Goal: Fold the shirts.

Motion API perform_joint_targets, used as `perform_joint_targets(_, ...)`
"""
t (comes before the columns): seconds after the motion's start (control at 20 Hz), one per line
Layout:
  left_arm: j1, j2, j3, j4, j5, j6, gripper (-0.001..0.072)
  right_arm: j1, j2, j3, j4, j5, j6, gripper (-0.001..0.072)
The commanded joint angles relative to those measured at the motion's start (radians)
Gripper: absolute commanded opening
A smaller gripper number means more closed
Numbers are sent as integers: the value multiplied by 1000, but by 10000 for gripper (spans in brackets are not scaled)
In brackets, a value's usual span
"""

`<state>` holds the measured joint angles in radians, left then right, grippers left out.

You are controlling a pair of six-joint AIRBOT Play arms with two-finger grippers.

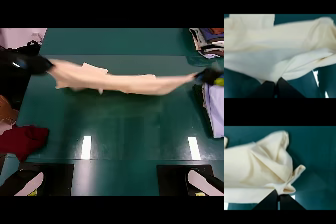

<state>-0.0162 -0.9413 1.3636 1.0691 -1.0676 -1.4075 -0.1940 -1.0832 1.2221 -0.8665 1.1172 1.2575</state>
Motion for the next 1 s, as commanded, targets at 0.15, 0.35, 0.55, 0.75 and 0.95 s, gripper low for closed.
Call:
perform_joint_targets(0.15,0,93,568,53,-8,-11,24,-61,224,417,1,2,0,15)
perform_joint_targets(0.35,0,94,794,45,3,-37,23,-166,296,579,1,30,0,15)
perform_joint_targets(0.55,0,94,802,17,-24,-40,23,-262,249,751,1,124,39,15)
perform_joint_targets(0.75,0,71,531,23,-53,-41,24,-267,74,846,3,317,134,15)
perform_joint_targets(0.95,0,-114,354,23,-149,-40,24,-177,-93,645,-79,419,145,15)
